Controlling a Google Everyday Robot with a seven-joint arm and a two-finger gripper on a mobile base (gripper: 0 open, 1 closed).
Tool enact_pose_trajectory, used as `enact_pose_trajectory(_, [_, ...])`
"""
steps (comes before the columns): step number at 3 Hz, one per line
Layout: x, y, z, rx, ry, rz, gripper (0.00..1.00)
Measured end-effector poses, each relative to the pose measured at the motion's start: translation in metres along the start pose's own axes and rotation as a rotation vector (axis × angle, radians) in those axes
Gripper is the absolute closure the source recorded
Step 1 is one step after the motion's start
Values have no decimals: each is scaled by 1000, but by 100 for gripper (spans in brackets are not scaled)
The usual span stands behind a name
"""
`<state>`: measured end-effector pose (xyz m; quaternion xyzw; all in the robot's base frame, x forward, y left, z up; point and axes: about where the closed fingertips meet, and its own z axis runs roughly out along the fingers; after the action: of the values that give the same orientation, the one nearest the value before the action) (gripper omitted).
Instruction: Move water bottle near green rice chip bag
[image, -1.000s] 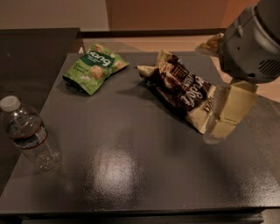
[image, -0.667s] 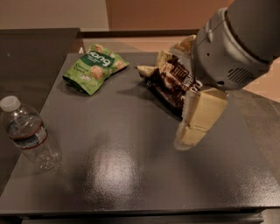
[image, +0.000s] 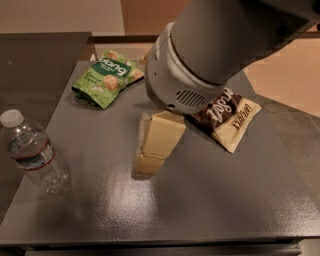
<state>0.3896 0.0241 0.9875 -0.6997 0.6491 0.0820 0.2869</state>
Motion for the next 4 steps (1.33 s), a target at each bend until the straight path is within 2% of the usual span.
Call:
enact_pose_trajectory(1, [-27,12,29,-56,-41,5,0])
enact_pose_trajectory(2, [-45,23,52,-82,-86,23,0])
enact_pose_trajectory(4, [-79,27,98,-122,-198,69,0])
